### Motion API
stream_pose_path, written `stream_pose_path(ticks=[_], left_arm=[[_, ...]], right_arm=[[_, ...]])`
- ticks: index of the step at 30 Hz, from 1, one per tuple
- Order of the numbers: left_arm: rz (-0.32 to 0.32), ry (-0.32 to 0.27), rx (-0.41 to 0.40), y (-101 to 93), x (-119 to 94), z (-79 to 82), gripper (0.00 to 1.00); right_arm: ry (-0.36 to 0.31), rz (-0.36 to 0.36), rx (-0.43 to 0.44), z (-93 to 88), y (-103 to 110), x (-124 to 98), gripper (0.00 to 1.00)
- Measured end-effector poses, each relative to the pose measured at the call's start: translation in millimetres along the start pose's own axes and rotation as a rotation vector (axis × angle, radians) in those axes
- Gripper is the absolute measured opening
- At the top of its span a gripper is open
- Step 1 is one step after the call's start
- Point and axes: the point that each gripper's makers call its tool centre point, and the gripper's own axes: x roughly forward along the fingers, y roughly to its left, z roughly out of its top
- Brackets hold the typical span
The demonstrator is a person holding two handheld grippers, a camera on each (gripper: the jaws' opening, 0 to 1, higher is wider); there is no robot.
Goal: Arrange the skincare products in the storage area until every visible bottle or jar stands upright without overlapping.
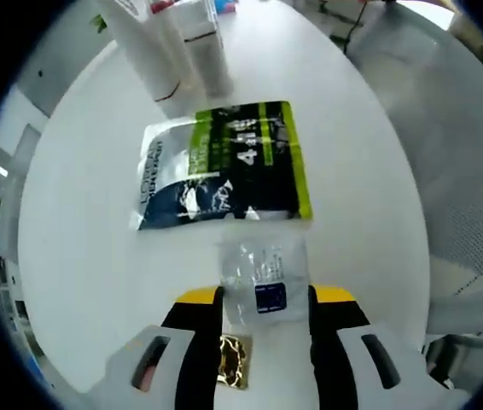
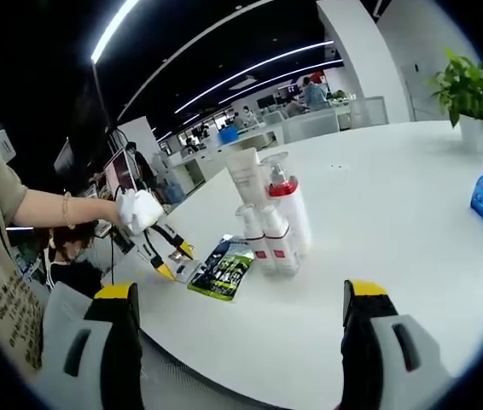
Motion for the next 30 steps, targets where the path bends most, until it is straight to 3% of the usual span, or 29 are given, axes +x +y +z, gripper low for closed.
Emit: stream_pose_path(ticks=[21,25,30], left_arm=[[0.021,-0.014,-0.025,0.5,-6,2.1,0.40],[0.047,-0.035,-0.079,1.0,-10,2.5,0.43],[0.105,-0.098,-0.257,5.0,-16,0.9,0.49]], right_arm=[[0.000,0.005,-0.001,0.0,1,0,1.00],[-0.001,0.010,-0.006,0.3,3,0,1.00],[0.000,0.019,-0.012,0.0,4,0,1.00]])
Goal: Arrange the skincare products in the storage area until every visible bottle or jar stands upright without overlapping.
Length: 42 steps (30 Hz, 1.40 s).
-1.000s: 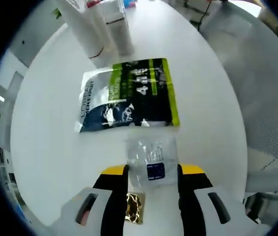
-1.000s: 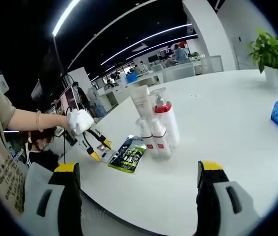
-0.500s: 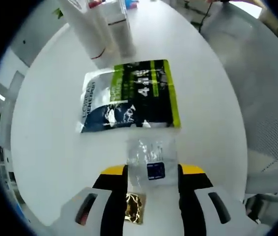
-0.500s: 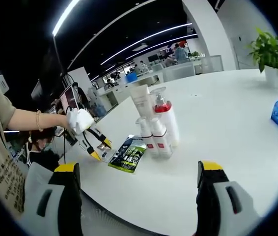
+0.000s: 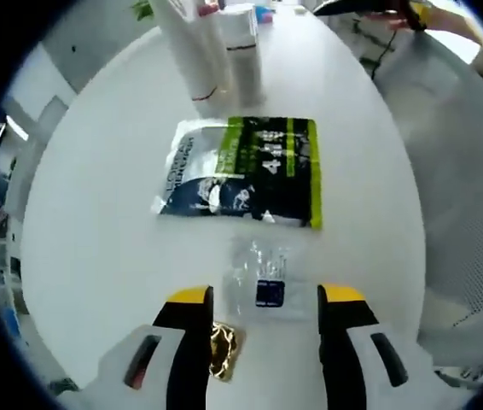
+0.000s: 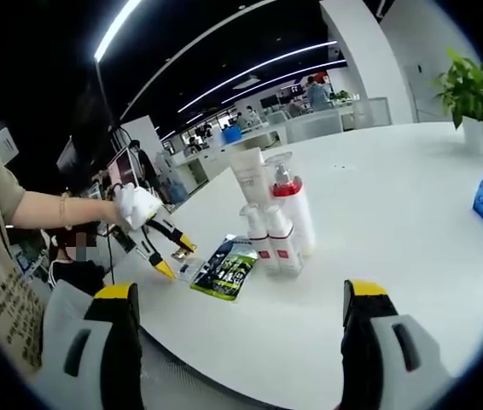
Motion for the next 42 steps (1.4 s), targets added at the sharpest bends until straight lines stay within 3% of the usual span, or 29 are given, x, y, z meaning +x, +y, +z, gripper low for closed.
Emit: stream_pose_path(ticks=[3,6,18,28,33,42], left_arm=[[0.035,-0.069,-0.136,3.4,-7,2.5,0.54],[0.063,-0.122,-0.222,4.5,-15,3.8,0.58],[0.149,-0.237,-0.524,-9.4,-39,-13.5,0.72],[0.183,-0.292,-0.656,-31.0,-51,-28.6,0.82],[0.205,-0.359,-0.749,-43.0,-62,-27.3,0.88],[0.271,-0.400,-0.851,-66.1,-72,-27.2,0.95]], right_arm=[[-0.002,0.005,-0.002,0.4,1,0,1.00],[-0.001,0.012,-0.006,0.3,2,0,1.00],[0.004,0.036,-0.021,-0.6,8,0,1.00],[0.008,0.056,-0.036,-1.1,12,0,1.00],[0.007,0.064,-0.041,-1.2,14,0,1.00],[0.013,0.063,-0.046,-3.1,14,-1,1.00]])
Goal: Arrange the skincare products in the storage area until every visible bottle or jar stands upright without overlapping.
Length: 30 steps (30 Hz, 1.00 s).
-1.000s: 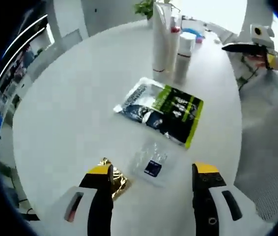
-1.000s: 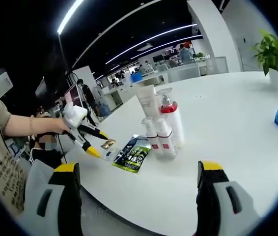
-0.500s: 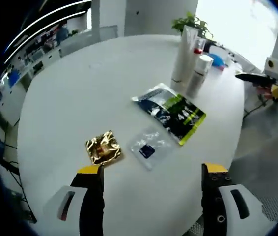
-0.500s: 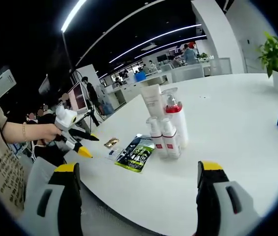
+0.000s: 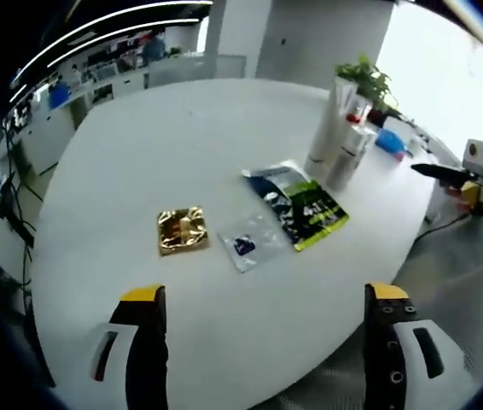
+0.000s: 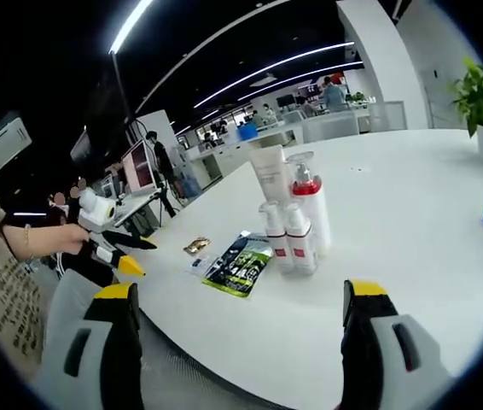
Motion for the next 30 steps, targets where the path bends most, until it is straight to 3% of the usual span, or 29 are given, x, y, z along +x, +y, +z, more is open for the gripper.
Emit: stream_pose_path(ticks=[13,18,23,30], left_arm=[[0.081,-0.055,-0.064,-7.4,-13,-5.6,0.97],[0.088,-0.032,-0.054,-12.2,-17,-14.8,0.97],[0.103,-0.056,-0.056,-7.3,-18,-7.8,0.97],[0.108,-0.045,-0.053,-3.8,-19,-10.8,0.97]], right_arm=[[0.001,-0.005,-0.008,-1.0,0,-1,0.99],[-0.016,-0.016,-0.006,1.1,-1,-2,0.99],[-0.027,-0.020,0.001,3.2,-2,-3,0.99],[-0.028,-0.019,-0.002,3.2,-2,-2,0.99]])
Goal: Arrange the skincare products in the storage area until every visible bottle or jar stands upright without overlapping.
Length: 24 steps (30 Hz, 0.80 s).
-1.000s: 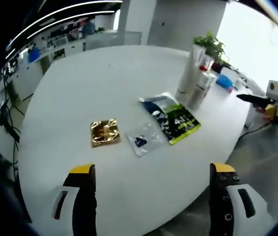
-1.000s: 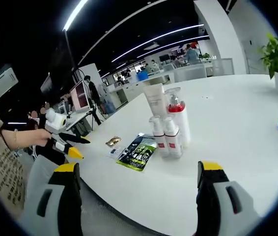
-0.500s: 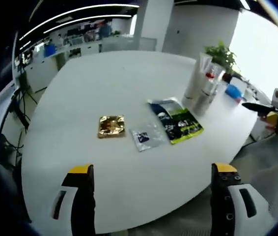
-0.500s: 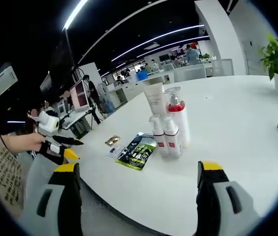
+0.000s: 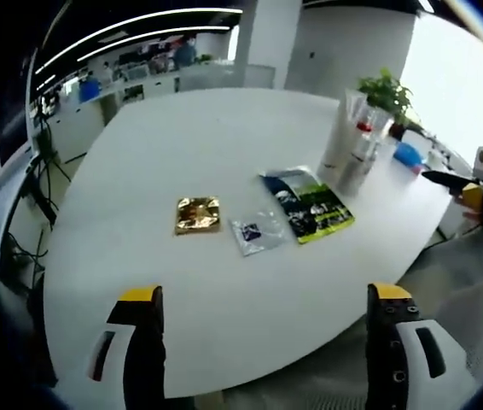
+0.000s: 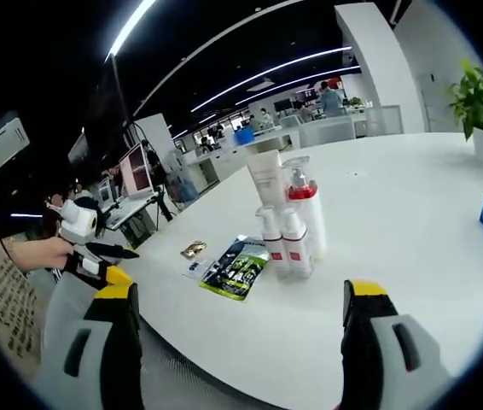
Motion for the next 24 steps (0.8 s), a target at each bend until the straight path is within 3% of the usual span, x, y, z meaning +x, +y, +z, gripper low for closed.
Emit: stream_pose_path(ticks=[24], left_arm=[[0.037,0.030,-0.013,14.5,15,5.1,0.96]], right_arm=[[0.015,-0.011,-0.001,-2.6,-3,1,0.99]])
